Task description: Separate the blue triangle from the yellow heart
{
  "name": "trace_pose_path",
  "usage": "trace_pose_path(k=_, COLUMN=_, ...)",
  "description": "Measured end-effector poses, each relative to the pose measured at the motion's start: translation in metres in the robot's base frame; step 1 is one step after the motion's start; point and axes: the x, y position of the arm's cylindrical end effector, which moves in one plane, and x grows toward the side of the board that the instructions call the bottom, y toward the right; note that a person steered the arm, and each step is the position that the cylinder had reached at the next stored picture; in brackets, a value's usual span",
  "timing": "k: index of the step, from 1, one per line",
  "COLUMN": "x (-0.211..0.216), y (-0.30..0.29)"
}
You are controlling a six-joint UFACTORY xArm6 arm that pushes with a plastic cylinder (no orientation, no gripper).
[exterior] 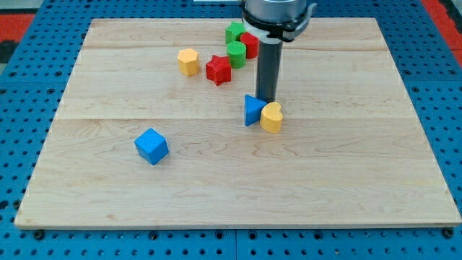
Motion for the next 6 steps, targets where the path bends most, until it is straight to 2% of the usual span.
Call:
trace_pose_path(k=1, x=0.017, y=0.046)
trace_pose_path(k=2, x=0.018, y=0.036)
trace_pose_path(k=3, x=0.022, y=-0.087)
trace_pose_path(k=4, x=0.03, y=-0.068)
trace_pose_path(k=5, x=0.026, y=0.031)
trace_pose_path(k=6, x=0.079, y=0.031)
